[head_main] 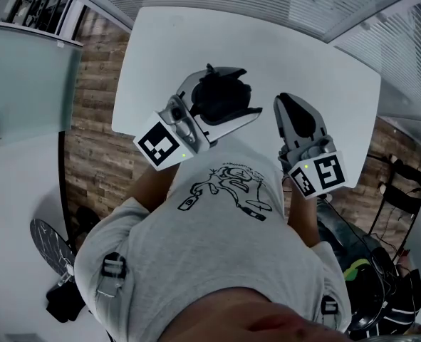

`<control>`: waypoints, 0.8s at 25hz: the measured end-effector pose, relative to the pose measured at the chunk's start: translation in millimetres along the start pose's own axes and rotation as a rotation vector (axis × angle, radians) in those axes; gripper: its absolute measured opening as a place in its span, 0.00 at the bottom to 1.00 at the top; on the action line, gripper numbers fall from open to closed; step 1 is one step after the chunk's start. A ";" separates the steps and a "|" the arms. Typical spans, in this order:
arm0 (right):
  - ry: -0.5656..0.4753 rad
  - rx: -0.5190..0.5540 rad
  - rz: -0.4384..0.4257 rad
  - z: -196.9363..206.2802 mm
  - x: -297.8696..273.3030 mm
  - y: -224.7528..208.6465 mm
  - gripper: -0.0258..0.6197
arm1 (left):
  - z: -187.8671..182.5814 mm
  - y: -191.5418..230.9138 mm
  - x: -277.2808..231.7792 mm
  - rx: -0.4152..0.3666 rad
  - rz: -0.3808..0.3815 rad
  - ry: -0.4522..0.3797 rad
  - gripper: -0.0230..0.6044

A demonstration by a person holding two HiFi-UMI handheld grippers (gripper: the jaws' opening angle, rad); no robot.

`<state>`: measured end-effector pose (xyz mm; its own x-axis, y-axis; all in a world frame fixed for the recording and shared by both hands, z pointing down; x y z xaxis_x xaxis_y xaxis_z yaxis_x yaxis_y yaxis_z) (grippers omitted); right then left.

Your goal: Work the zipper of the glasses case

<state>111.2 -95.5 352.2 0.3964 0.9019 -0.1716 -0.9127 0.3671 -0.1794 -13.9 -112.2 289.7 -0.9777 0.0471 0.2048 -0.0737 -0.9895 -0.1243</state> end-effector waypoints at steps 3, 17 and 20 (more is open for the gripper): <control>-0.009 0.025 0.030 -2.8 1.4 -2.3 0.09 | 7.0 6.1 3.9 0.019 -0.040 0.031 0.43; -0.037 0.120 0.157 -12.2 10.3 -17.3 0.05 | 29.5 21.3 11.1 0.066 -0.174 0.147 0.43; -0.040 0.118 0.182 -11.5 11.4 -21.1 0.05 | 32.8 23.6 16.0 0.069 -0.201 0.159 0.43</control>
<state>136.1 -95.6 342.9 0.2217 0.9632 -0.1522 -0.9751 0.2191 -0.0339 -24.8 -139.3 321.9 -0.9637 0.2595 0.0624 -0.2616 -0.9647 -0.0286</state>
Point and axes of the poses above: the fingertips, and each gripper's own axes: x backward along the fingers, y to its left, z out of its underside, the point moved 4 cm from there along x, backward along the fingers, and after that the axes turned 12 degrees about z, right-handed, at the moved point
